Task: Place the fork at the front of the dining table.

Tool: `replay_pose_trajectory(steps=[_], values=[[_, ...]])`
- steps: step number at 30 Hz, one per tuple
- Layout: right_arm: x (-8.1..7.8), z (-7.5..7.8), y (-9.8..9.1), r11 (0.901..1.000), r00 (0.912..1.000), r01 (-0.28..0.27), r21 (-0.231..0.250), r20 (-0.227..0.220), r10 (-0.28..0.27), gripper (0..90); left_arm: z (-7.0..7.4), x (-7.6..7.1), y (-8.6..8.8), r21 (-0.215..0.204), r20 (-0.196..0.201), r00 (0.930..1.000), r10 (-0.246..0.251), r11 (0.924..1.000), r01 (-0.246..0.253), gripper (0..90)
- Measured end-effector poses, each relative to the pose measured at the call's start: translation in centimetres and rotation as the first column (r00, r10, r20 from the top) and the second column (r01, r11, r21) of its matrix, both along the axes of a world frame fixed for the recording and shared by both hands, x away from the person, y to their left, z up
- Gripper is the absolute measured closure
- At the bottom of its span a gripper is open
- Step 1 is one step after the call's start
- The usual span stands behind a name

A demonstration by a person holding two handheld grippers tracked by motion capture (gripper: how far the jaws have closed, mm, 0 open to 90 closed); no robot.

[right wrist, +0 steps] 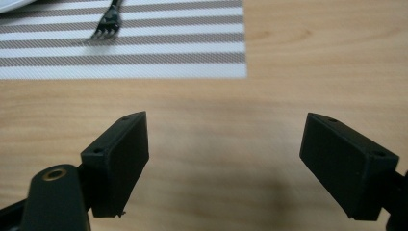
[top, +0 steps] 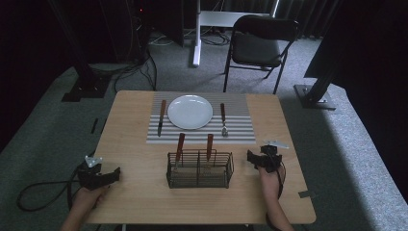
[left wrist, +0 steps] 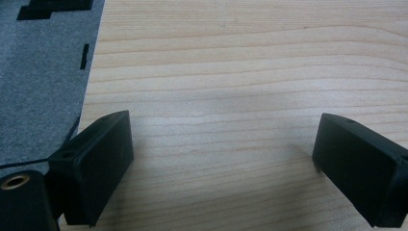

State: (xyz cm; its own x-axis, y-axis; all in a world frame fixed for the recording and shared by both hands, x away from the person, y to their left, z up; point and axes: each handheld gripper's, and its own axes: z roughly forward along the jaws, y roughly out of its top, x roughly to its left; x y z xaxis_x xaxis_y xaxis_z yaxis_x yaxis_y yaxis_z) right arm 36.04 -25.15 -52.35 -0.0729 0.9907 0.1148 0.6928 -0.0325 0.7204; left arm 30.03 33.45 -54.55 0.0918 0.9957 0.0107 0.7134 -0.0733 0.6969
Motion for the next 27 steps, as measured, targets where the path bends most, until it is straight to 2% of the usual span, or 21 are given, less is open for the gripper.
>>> replay_pose_trajectory(steps=[2,5,7,10,12,15,20,27], values=[[-0.6,-0.1,-0.5,1.0,1.0,0.009,0.002,-0.001,-0.009,16.9,0.0,0.0,0.0,0.0,0.0,1.0,0.0,1.0,0.0,7.0],[-1.4,-0.2,-1.0,0.9996,0.9998,0.02,-0.02,0.003,-0.02,16.9,0.0,0.0,0.0,0.0,0.0,1.0,0.0,1.0,0.0,6.9],[-2.0,-0.1,-1.4,0.9996,0.9996,0.024,-0.013,0.012,-0.024,16.9,0.0,0.0,0.0,0.0,0.0,1.0,0.0,1.0,0.0,7.0],[-3.1,0.1,-1.8,0.9989,0.9989,0.033,-0.033,0.034,-0.032,16.9,0.0,0.0,0.0,0.0,0.0,1.0,0.0,1.0,0.0,7.0],[-3.8,0.2,-2.1,0.9969,0.9982,0.042,-0.066,0.047,-0.038,16.9,0.0,0.0,0.0,0.0,0.0,1.0,0.0,1.0,0.0,7.0],[-4.6,0.2,-2.6,0.9963,0.9974,0.054,-0.067,0.051,-0.051,16.9,0.0,0.0,0.0,-0.001,0.001,1.0,0.001,1.0,-0.001,7.0],[-5.5,0.1,-3.6,0.9931,0.9962,0.075,-0.09,0.049,-0.071,15.6,0.0,0.0,0.0,-0.002,0.001,1.0,0.001,1.0,-0.001,7.0],[-6.4,-0.4,-5.0,0.9914,0.9942,0.101,-0.084,0.045,-0.097,15.5,0.0,0.0,0.0,-0.001,-0.001,1.0,0.001,1.0,-0.001,7.0]])
